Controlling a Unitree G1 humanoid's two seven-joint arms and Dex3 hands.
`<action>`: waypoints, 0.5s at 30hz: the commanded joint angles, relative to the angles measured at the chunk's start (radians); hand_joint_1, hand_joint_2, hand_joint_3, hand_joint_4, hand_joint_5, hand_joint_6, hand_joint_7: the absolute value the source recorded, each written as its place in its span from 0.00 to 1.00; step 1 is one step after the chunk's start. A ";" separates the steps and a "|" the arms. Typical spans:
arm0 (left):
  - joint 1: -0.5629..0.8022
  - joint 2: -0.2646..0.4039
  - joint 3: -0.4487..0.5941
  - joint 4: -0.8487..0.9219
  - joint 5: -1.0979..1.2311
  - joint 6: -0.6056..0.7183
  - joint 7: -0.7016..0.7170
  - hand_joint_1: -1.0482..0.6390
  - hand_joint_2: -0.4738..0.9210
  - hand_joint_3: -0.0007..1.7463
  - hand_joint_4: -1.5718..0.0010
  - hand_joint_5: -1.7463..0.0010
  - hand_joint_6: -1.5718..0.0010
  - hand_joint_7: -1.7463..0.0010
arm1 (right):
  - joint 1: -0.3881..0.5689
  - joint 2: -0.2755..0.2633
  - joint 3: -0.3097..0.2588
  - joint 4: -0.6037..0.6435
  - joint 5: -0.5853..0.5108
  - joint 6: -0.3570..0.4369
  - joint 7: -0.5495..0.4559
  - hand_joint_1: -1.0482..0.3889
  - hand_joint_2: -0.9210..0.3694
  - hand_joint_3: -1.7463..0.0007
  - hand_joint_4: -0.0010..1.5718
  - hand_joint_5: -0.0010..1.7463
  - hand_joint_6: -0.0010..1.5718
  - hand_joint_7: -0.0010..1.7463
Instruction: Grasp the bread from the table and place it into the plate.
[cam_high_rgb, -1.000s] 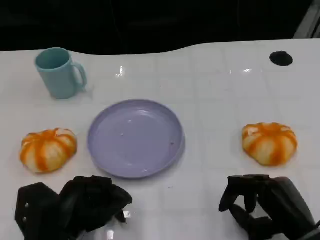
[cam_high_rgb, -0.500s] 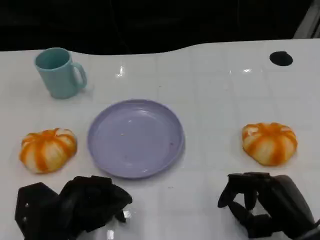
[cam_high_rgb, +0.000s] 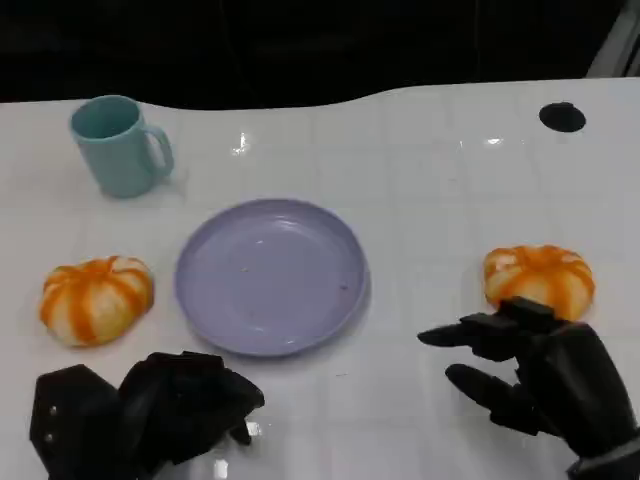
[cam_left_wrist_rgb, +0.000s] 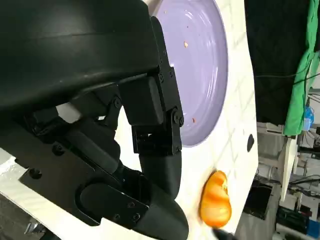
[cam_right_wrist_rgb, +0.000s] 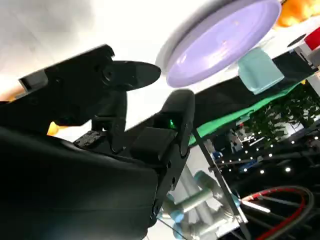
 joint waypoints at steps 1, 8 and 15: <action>0.001 0.013 0.004 0.008 0.006 0.006 0.004 0.00 0.81 0.12 0.43 0.14 0.03 0.77 | 0.017 -0.040 -0.033 -0.082 -0.013 0.078 0.043 0.45 0.03 0.98 0.21 0.22 0.34 0.03; 0.002 0.011 0.003 0.009 0.004 0.006 0.003 0.00 0.81 0.12 0.43 0.14 0.03 0.77 | 0.031 -0.066 -0.055 -0.202 -0.058 0.215 0.106 0.43 0.05 1.00 0.08 0.15 0.21 0.00; 0.002 0.008 0.005 0.008 -0.001 0.008 0.001 0.00 0.81 0.12 0.43 0.14 0.03 0.78 | 0.032 -0.087 -0.073 -0.277 -0.107 0.324 0.140 0.52 0.10 1.00 0.00 0.18 0.16 0.00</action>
